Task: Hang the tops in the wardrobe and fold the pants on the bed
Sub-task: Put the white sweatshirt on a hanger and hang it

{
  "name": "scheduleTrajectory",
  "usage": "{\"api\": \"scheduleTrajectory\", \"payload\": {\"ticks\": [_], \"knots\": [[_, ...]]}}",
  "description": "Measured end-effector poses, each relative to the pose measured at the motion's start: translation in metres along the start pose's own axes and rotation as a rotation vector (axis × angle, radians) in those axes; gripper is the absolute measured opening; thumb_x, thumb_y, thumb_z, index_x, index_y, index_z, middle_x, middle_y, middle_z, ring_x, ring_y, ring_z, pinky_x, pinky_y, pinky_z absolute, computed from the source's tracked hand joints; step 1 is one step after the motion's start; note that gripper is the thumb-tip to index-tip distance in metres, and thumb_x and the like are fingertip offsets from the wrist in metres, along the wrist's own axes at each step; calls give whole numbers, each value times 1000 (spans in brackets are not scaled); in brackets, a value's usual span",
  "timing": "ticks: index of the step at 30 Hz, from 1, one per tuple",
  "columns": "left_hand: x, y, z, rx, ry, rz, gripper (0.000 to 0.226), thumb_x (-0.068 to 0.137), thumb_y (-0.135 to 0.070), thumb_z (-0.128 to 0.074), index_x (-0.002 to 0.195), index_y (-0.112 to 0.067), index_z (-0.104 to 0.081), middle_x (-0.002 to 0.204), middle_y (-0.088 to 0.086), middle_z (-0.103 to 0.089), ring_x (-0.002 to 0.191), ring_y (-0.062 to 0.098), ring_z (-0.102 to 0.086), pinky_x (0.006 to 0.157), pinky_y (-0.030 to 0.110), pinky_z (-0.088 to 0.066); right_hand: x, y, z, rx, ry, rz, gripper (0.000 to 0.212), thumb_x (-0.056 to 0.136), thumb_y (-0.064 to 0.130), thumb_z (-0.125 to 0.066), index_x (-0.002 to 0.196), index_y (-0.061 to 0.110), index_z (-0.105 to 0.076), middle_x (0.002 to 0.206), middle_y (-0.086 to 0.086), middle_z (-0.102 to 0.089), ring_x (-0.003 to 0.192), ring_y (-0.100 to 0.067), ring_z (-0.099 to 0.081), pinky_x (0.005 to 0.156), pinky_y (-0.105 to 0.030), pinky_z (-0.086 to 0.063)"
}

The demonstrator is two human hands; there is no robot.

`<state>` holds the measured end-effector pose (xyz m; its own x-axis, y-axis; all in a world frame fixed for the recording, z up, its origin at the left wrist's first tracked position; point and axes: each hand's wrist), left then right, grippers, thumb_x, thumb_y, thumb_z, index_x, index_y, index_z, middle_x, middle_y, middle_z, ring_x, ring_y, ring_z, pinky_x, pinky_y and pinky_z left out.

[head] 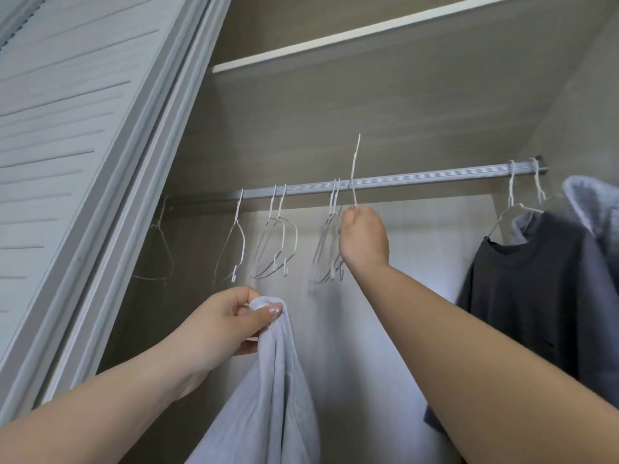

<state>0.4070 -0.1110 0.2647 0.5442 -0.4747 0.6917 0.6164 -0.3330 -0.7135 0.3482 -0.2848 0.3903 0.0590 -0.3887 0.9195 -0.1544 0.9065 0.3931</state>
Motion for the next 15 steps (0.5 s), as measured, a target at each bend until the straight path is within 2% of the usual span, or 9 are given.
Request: {"api": "scheduleTrajectory", "payload": {"ticks": [2, 4, 7, 9, 11, 13, 15], "knots": [[-1, 3, 0, 1, 4, 11, 20, 89, -21, -63, 83, -2, -60, 72, 7, -68, 67, 12, -66, 68, 25, -56, -5, -5, 7, 83, -5, -11, 31, 101, 28, -25, 94, 10, -49, 112, -14, -57, 94, -29, -58, 80, -38, -46], [-2, 7, -2, 2, 15, 23, 21, 89, -22, -63, 82, -3, -60, 71, 5, -67, 66, 11, -65, 65, 22, -54, -16, -12, 15, 141, 6, -44, 29, 101, 30, -26, 86, 13, -45, 107, -13, -61, 92, -27, -61, 80, -42, -49], [-7, 16, -11, -19, 34, 47, 20, 90, -21, -63, 81, -4, -60, 73, 7, -67, 64, 11, -64, 60, 18, -52, -39, -22, 29, 217, 5, -79, 29, 101, 29, -27, 78, 21, -42, 102, -9, -63, 83, -18, -57, 71, -32, -42], [-10, 25, -20, -45, 43, 62, 19, 90, -18, -63, 85, -1, -60, 78, 11, -67, 67, 13, -63, 60, 18, -52, -54, -29, 39, 251, -30, -84, 29, 102, 29, -28, 78, 21, -43, 102, -4, -60, 85, -16, -54, 70, -31, -41], [-15, 34, -31, -75, 61, 96, 19, 90, -16, -62, 90, 3, -58, 83, 16, -67, 70, 16, -63, 60, 19, -54, -70, -38, 52, 262, -64, -107, 26, 102, 30, -30, 81, 23, -45, 97, 1, -54, 81, -7, -49, 69, -24, -40], [-22, 41, -43, -104, 75, 117, 17, 90, -13, -61, 92, 4, -57, 85, 19, -65, 74, 20, -61, 62, 21, -57, -88, -45, 68, 299, -66, -148, 24, 101, 29, -30, 83, 28, -46, 92, 11, -53, 88, -4, -52, 82, -28, -46], [-30, 45, -54, -128, 82, 113, 15, 90, -9, -61, 91, 5, -56, 86, 21, -63, 76, 22, -60, 64, 21, -56, -107, -51, 84, 342, -47, -179, 23, 101, 27, -31, 86, 32, -48, 96, 22, -55, 102, -5, -58, 96, -35, -45]]}}
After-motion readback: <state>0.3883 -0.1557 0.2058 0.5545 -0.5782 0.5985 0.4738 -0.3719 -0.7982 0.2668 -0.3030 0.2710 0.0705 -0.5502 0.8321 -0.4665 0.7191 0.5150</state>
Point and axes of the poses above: each hand's wrist, its own x-axis towards the middle knuckle, its own z-axis out of the back of the hand, y = z × x
